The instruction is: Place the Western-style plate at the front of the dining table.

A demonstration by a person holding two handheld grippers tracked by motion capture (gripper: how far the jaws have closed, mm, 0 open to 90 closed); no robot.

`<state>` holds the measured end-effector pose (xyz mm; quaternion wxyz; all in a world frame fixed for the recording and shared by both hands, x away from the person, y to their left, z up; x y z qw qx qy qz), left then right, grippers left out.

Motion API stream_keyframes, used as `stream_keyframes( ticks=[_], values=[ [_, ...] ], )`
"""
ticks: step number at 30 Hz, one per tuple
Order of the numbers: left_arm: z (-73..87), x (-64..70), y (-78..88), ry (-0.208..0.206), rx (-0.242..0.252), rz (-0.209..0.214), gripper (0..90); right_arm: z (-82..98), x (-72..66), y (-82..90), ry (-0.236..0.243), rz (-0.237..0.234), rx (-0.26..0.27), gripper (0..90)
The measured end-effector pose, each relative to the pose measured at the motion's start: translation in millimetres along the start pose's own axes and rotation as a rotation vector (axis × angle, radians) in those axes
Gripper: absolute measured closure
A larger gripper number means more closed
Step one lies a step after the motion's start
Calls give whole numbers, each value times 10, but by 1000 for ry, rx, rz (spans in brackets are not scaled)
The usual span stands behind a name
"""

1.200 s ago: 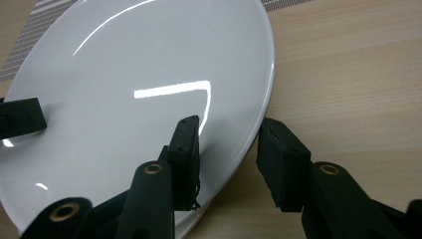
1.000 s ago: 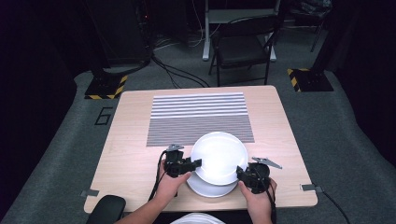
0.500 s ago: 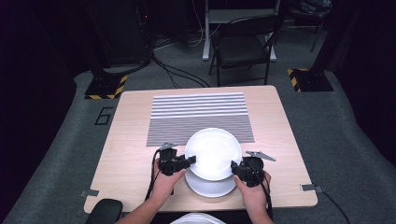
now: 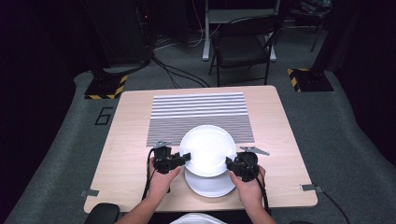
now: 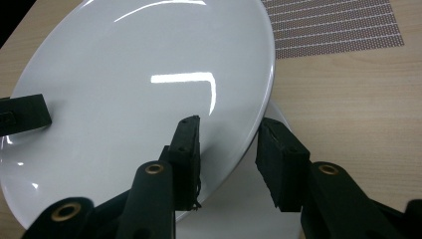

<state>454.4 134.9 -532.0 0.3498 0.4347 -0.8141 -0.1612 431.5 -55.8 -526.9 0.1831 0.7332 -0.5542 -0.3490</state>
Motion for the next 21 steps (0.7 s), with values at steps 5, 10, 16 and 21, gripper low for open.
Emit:
stream_keyframes(
  ticks=[5, 10, 16, 21],
  values=[
    [-23, -39, 9, 5, 4, -9, 575, -37, -28, -32, 9, -7, -1, 612],
    [-47, -57, 7, 9, 9, -10, 575, -67, -39, -56, 15, -8, -4, 611],
    [-83, -77, -7, 12, 12, -13, 574, -109, -45, -85, 22, -4, -5, 611],
    [-133, -103, -15, 11, 17, -21, 575, -146, -62, -108, 26, -6, -3, 611]
  ],
)
Point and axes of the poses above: each handheld gripper's, and its own axes: y roughly backward along the jaws, z roughly out of its underside, x roughly to its right, the point moved 10 cm from there along -y, roughly forward along the jaws
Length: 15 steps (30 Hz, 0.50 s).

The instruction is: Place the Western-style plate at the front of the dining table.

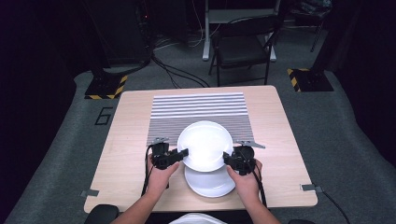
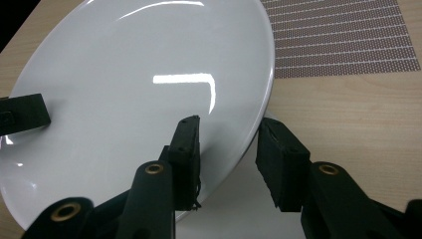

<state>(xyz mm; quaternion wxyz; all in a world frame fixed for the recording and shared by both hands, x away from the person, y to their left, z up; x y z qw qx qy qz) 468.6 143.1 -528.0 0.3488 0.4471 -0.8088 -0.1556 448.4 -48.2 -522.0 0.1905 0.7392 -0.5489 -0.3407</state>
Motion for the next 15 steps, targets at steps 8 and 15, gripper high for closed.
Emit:
stream_keyframes(
  ticks=[8, 15],
  values=[
    [-88, -30, -4, 0, 12, -3, 575, -85, -29, -28, 10, -8, 10, 611],
    [-153, -46, -4, 3, 21, -3, 577, -151, -47, -50, 13, -13, 18, 611]
  ],
)
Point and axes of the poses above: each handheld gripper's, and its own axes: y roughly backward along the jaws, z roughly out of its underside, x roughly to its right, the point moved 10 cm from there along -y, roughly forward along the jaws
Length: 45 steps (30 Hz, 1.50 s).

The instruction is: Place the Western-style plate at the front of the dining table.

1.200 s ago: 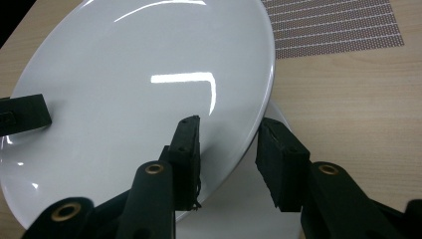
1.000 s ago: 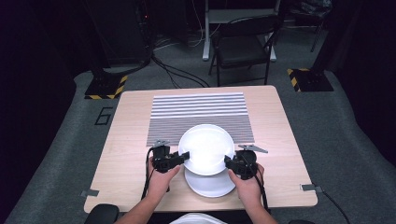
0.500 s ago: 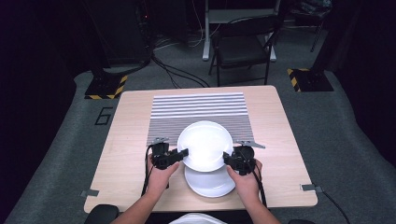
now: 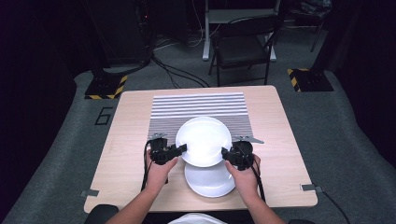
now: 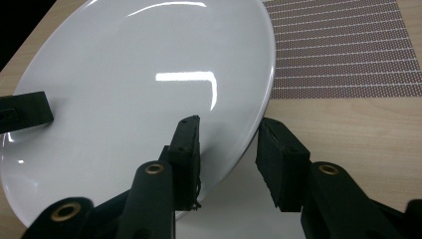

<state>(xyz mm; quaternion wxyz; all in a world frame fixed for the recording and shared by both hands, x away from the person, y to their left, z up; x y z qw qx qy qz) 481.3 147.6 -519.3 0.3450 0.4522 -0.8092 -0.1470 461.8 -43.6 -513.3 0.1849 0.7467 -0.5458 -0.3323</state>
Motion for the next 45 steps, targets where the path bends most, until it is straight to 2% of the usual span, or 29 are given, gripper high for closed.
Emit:
stream_keyframes(
  ticks=[23, 33, 45],
  values=[
    [-188, -42, -56, 2, 12, 0, 577, -196, -13, -77, 12, 3, 23, 611],
    [-248, -71, -95, 21, 18, -1, 577, -283, -15, -127, 20, 8, 27, 611],
    [-348, -76, -131, 3, 20, -8, 579, -354, -2, -165, 19, 10, 34, 611]
  ],
)
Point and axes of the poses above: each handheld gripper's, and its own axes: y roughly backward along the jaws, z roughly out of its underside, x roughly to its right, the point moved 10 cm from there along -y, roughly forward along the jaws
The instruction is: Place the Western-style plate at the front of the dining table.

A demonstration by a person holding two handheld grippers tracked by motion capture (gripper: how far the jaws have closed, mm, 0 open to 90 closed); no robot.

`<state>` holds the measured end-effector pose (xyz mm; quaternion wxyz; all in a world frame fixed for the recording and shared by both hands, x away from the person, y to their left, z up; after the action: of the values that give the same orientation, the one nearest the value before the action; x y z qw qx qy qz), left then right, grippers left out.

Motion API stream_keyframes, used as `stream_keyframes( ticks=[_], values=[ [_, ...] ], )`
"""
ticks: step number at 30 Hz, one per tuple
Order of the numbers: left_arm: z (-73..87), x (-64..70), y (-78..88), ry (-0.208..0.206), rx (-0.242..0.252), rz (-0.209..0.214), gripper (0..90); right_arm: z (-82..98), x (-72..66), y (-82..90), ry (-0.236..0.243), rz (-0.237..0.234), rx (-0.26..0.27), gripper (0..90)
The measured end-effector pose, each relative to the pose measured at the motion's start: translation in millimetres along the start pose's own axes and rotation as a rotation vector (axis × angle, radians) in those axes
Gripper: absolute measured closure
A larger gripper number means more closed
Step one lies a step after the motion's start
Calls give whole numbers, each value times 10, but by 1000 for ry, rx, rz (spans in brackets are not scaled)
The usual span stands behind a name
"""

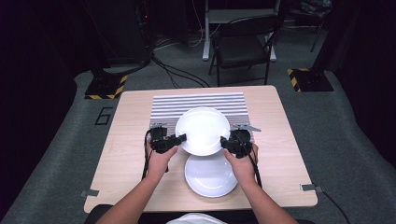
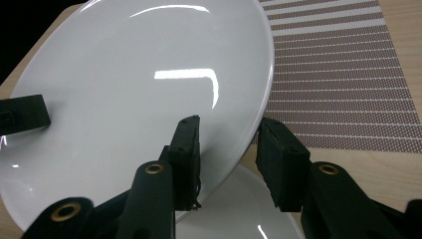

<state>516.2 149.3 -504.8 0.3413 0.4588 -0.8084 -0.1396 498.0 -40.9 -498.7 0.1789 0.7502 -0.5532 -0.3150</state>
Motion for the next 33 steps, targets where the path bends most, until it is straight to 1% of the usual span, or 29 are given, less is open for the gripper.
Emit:
stream_keyframes(
  ticks=[6, 8, 13, 14, 18, 23, 24, 28, 33],
  values=[
    [-48, -1, -12, 4, 1, 1, 580, -58, 0, -13, 6, 2, 8, 611],
    [-61, -9, -11, -6, 1, -1, 579, -71, 0, -18, 9, 4, 8, 611],
    [-95, -15, -23, 2, 5, 0, 580, -106, -8, -30, 13, 5, 13, 611],
    [-100, -21, -24, -2, 4, -3, 580, -112, -10, -35, 12, 3, 15, 611],
    [-124, -37, -41, 9, 8, -1, 581, -134, -11, -54, 11, 5, 13, 611],
    [-158, -51, -50, 10, 16, -1, 582, -175, -20, -76, 13, 3, 14, 611],
    [-158, -56, -48, 8, 13, 1, 583, -184, -16, -83, 16, 5, 17, 612],
    [-165, -77, -68, 23, 14, 2, 584, -204, -22, -108, 18, 7, 17, 611],
    [-171, -110, -96, 31, 8, 9, 584, -220, -21, -153, 22, 5, 18, 611]
  ],
)
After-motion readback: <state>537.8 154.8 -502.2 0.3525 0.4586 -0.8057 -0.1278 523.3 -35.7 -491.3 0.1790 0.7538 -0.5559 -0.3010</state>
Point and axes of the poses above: each handheld gripper's, and its own axes: y roughly backward along the jaws, z roughly out of its underside, x roughly to its right, the point moved 10 cm from there along -y, roughly forward along the jaws
